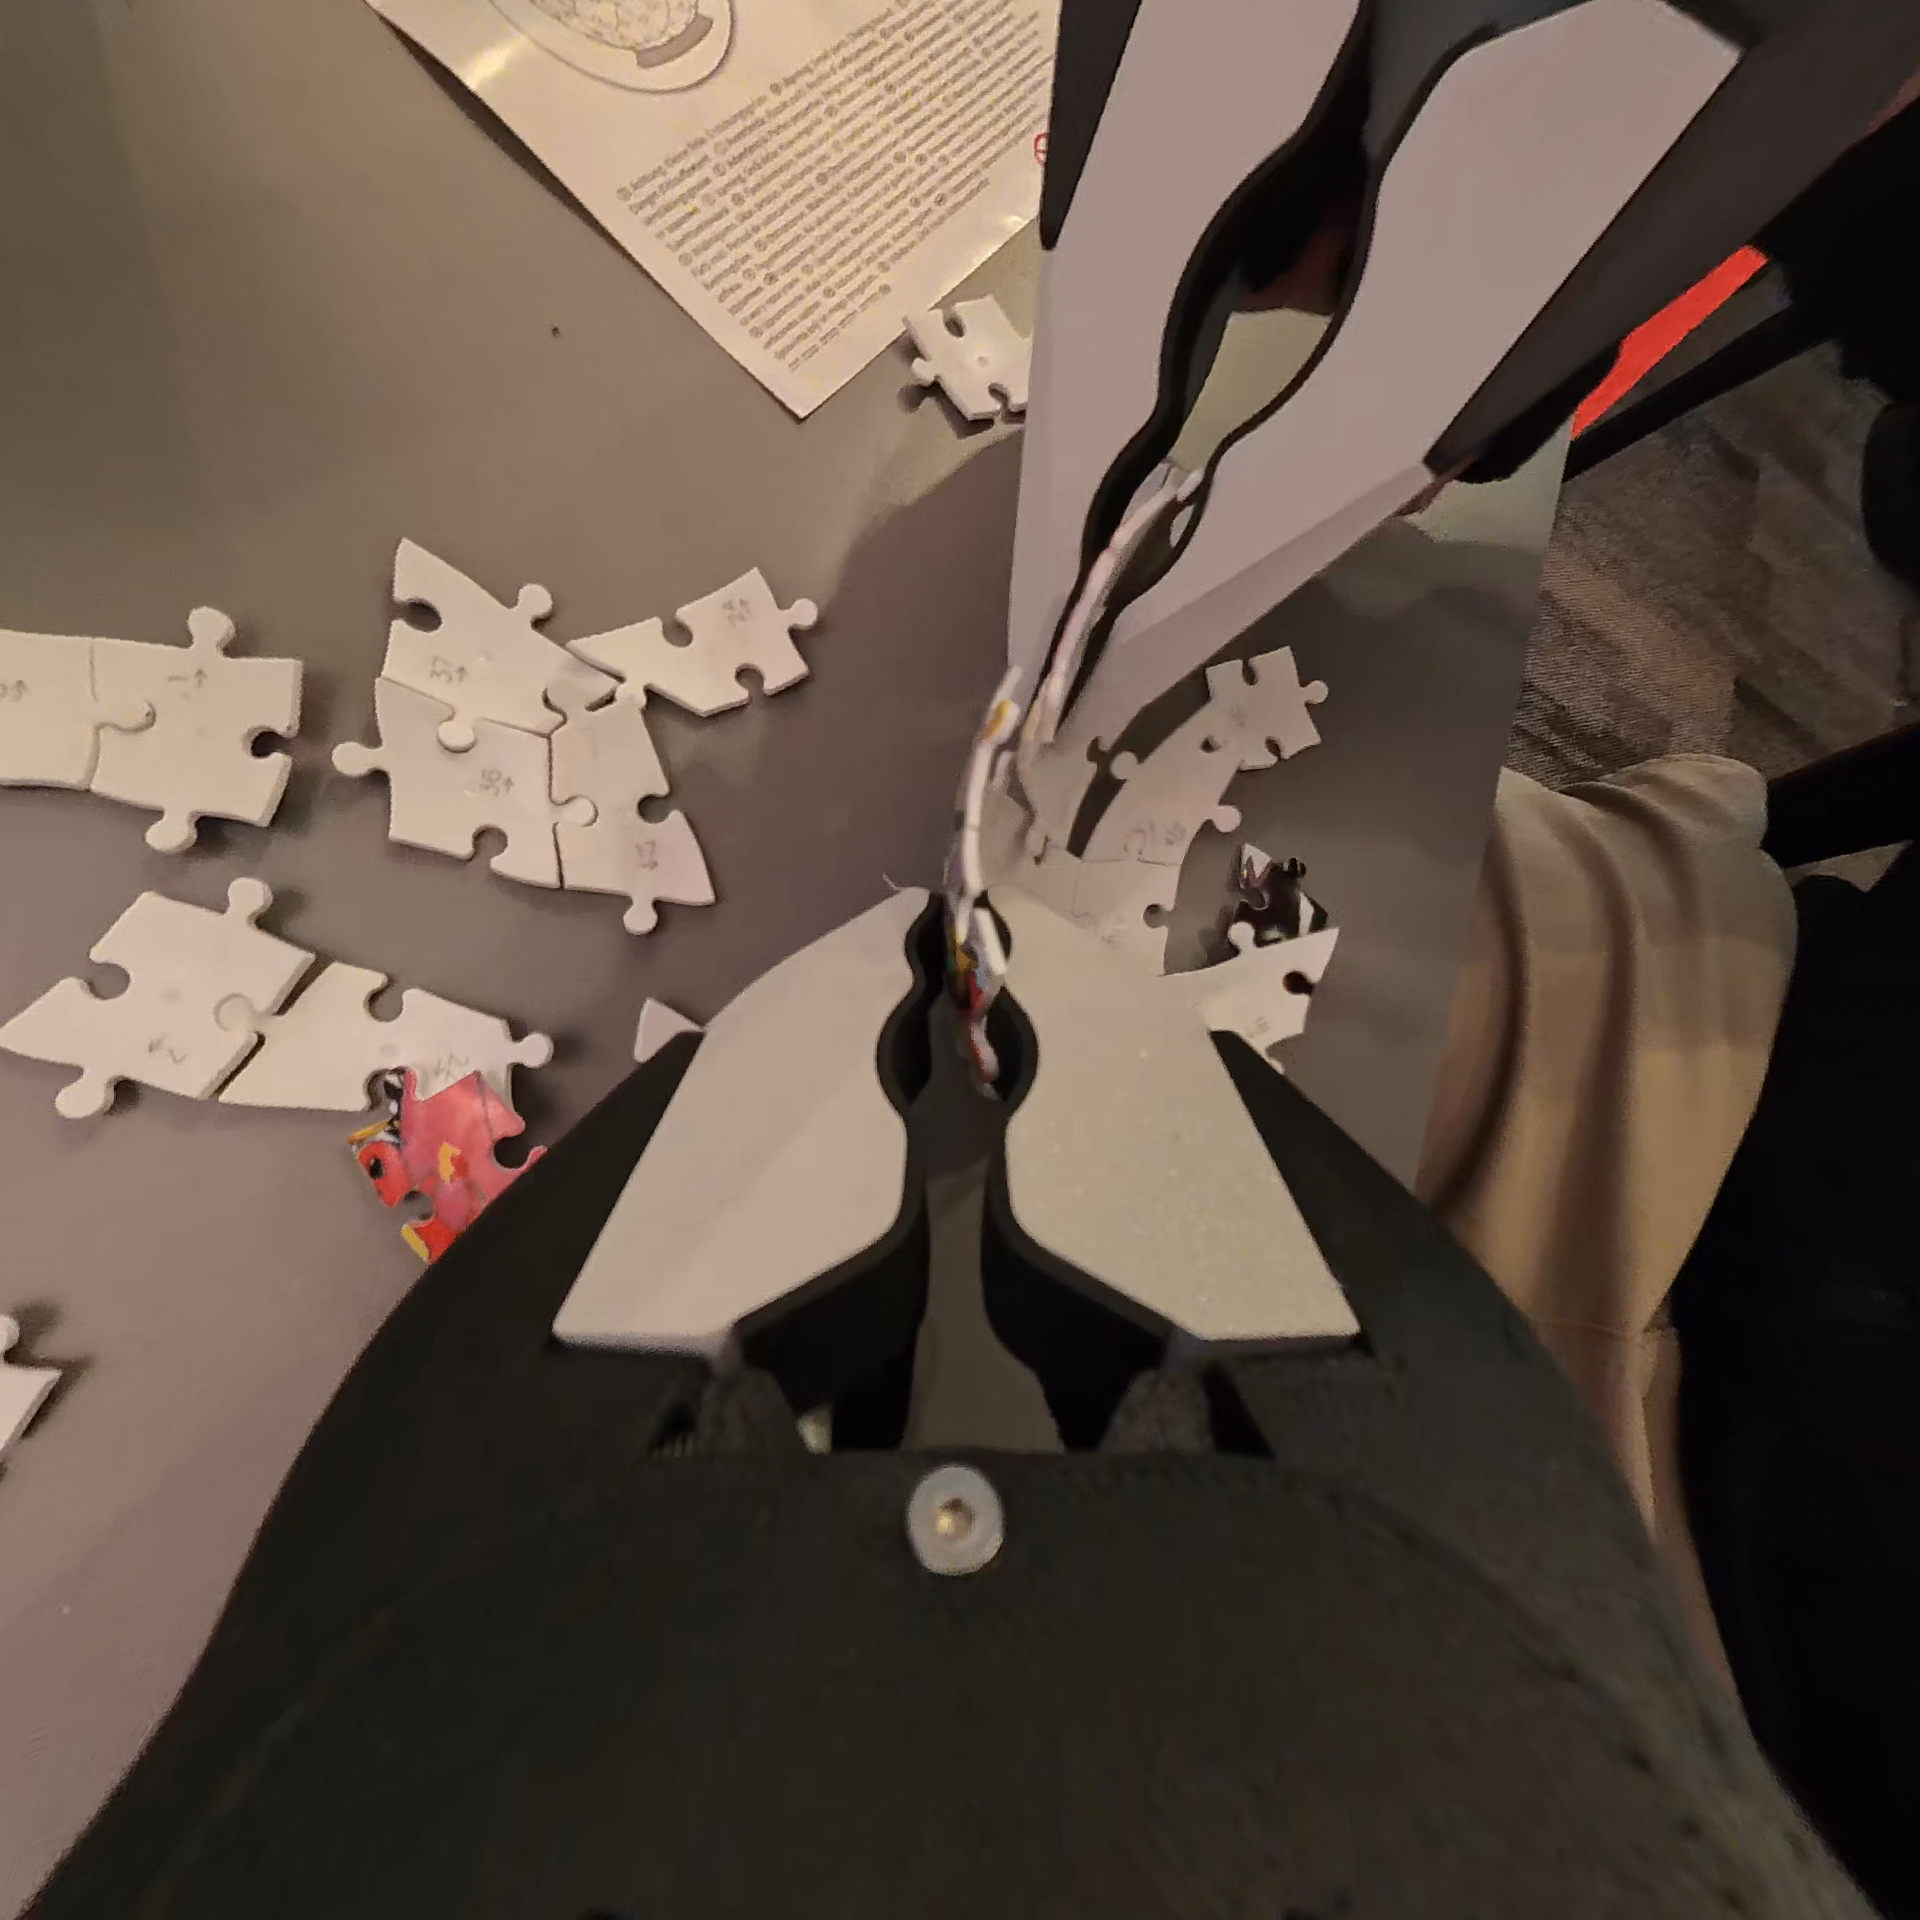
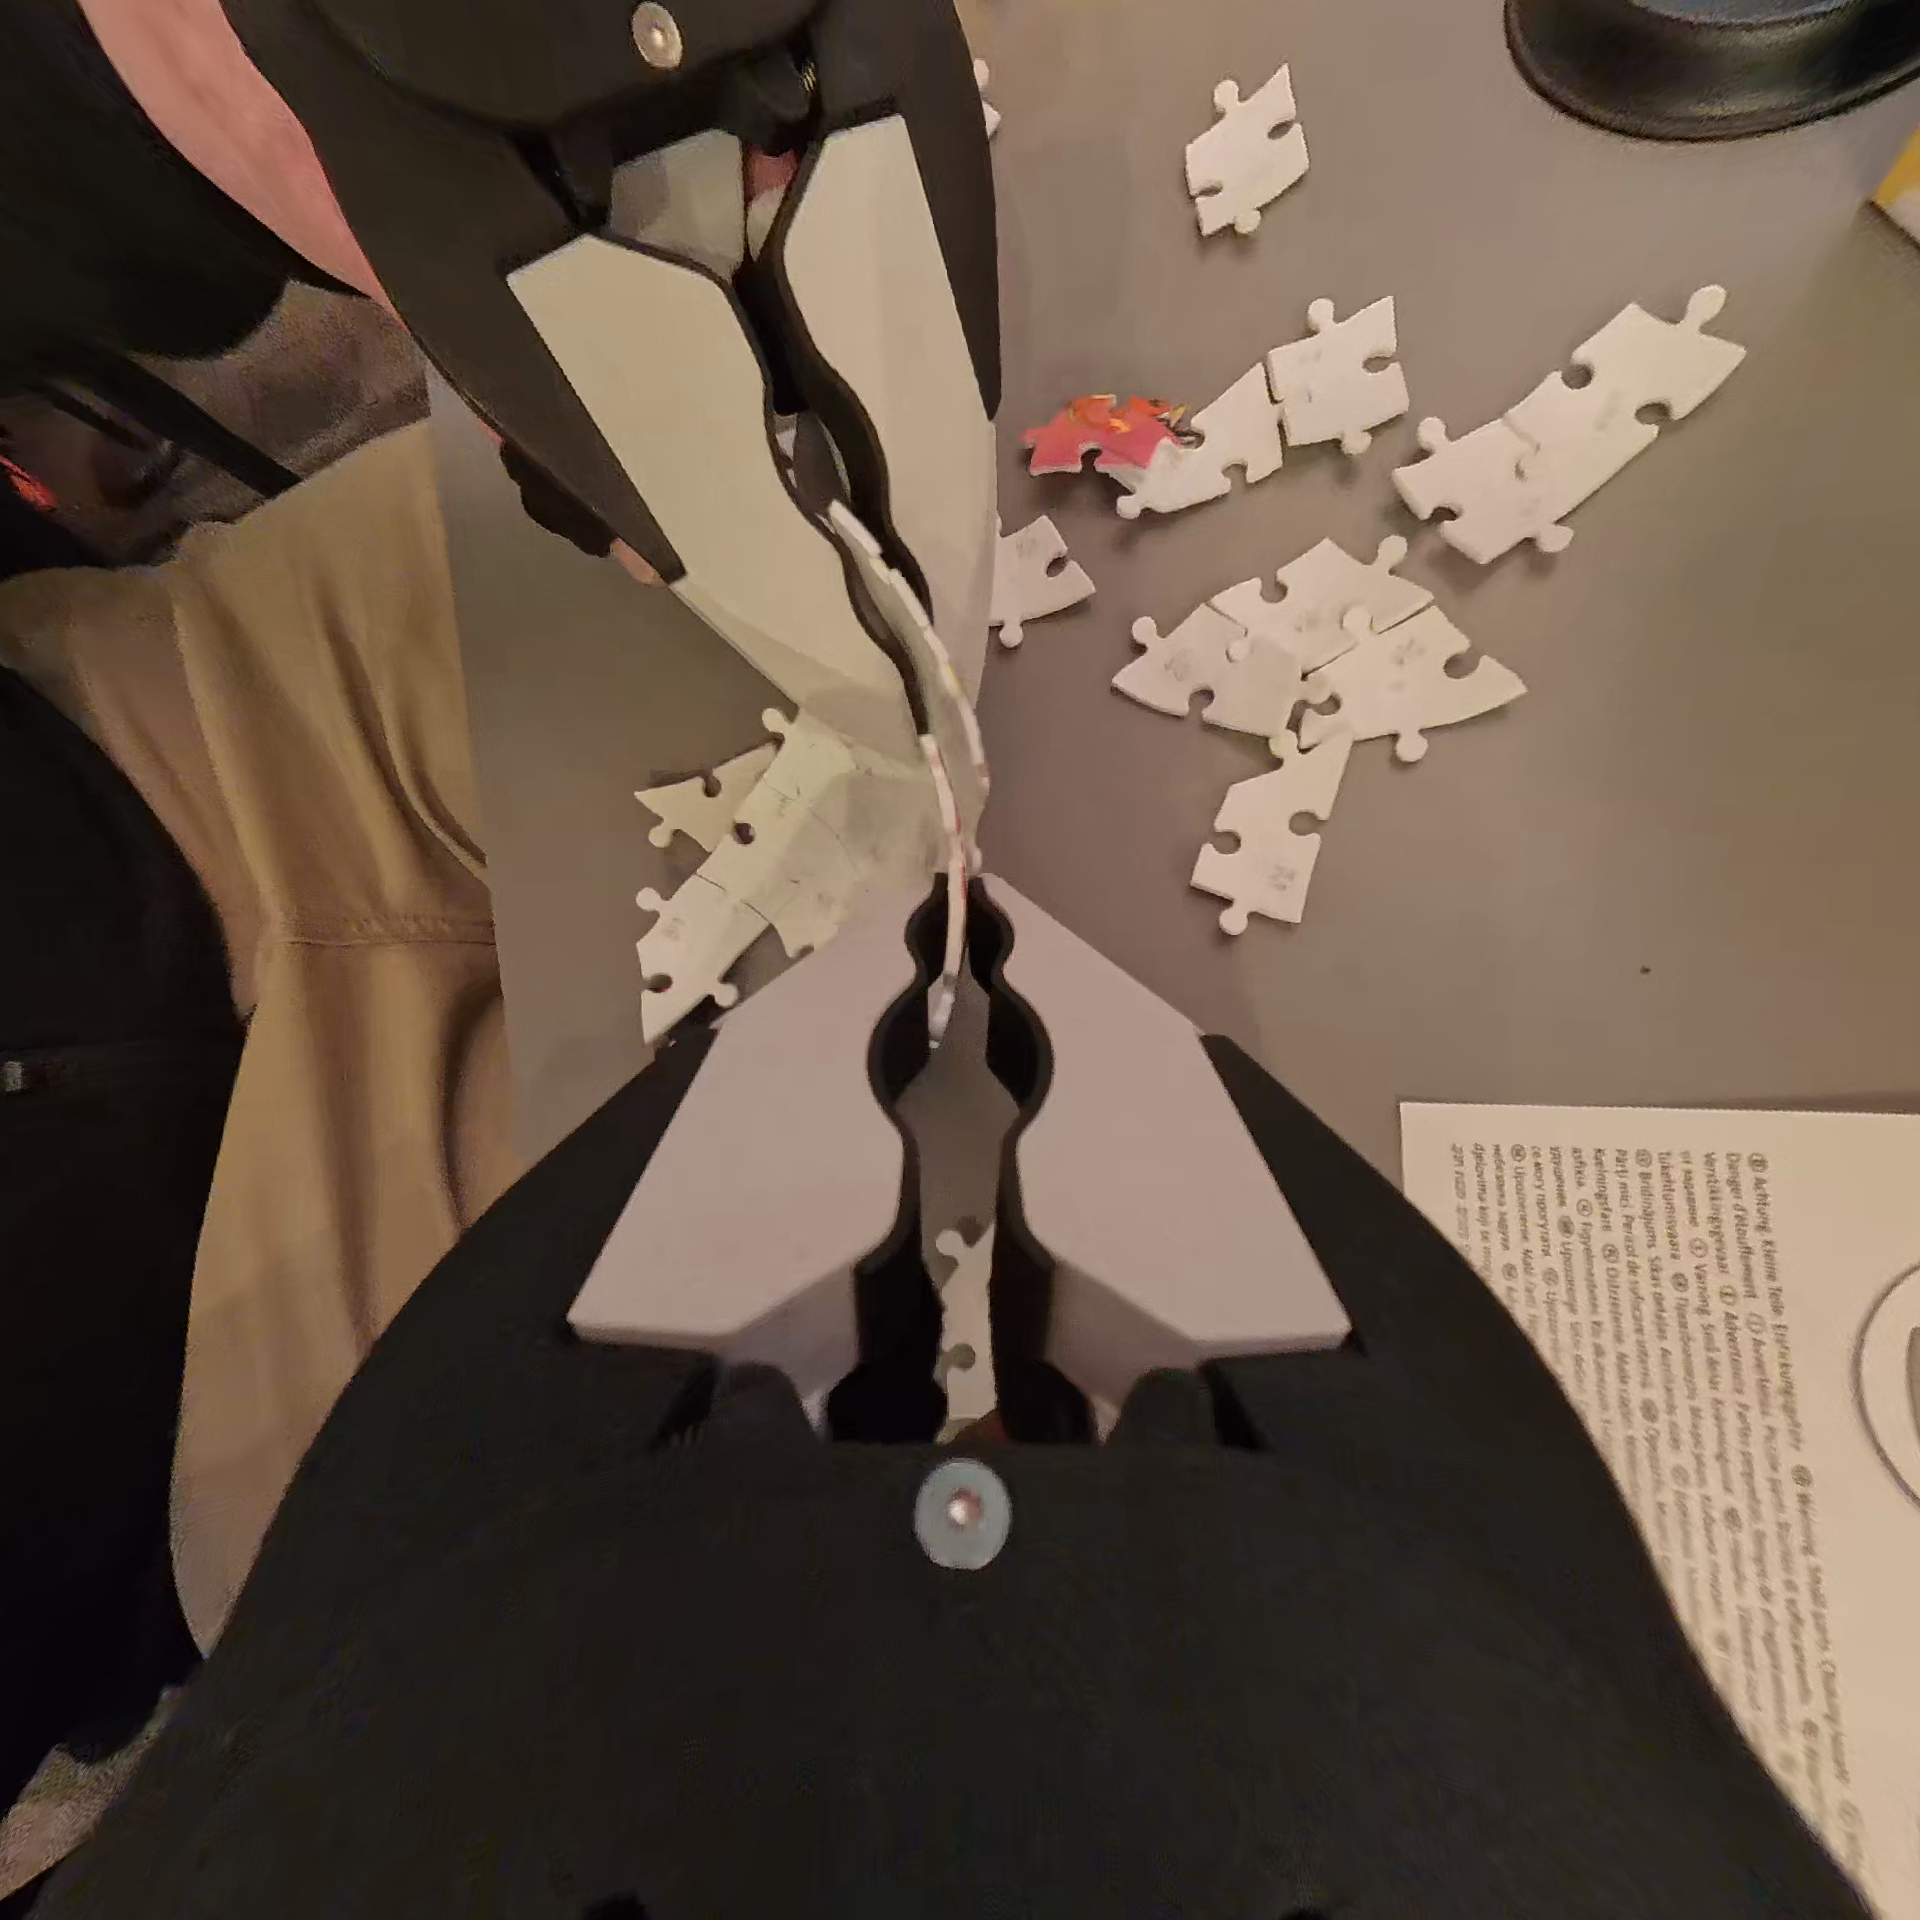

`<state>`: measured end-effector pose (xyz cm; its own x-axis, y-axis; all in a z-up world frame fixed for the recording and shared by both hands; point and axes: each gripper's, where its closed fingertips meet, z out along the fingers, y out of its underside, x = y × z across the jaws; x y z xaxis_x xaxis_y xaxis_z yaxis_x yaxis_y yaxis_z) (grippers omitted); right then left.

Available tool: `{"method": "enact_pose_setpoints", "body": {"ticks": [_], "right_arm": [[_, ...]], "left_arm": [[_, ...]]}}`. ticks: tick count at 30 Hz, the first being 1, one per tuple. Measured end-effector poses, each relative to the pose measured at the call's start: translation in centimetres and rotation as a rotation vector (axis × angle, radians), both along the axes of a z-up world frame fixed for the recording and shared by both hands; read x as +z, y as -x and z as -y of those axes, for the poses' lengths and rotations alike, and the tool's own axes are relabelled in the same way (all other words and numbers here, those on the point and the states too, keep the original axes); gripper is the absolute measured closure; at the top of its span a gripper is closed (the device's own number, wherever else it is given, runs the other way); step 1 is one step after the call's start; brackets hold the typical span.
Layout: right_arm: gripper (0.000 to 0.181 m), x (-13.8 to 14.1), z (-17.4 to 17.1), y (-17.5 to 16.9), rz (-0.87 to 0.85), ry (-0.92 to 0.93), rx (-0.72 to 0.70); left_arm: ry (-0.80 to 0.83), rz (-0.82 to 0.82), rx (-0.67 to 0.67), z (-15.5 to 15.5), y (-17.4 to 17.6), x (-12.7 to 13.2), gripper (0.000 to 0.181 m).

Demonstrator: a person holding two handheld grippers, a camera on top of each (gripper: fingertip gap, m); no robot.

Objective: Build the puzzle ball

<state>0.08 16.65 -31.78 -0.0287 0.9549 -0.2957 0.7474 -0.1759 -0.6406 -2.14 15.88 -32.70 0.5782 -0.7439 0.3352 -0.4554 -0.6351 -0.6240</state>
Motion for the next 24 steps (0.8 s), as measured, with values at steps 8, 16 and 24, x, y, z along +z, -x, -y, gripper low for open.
{"method": "enact_pose_setpoints", "body": {"ticks": [8,16,24], "right_arm": [[0.180,-1.0,0.4,-0.5,0.063,0.045,0.015],[0.180,-1.2,0.6,-0.4,0.091,0.142,-0.028],[0.179,-1.4,0.4,-0.3,0.079,0.255,-0.102]], "left_arm": [[-0.013,-0.041,-0.035,0.2,0.2,-0.2,0.177],[-0.085,-0.110,-0.090,0.1,-0.1,0.0,0.177],[-0.101,-0.109,-0.096,0.1,-0.2,0.0,0.177]]}}
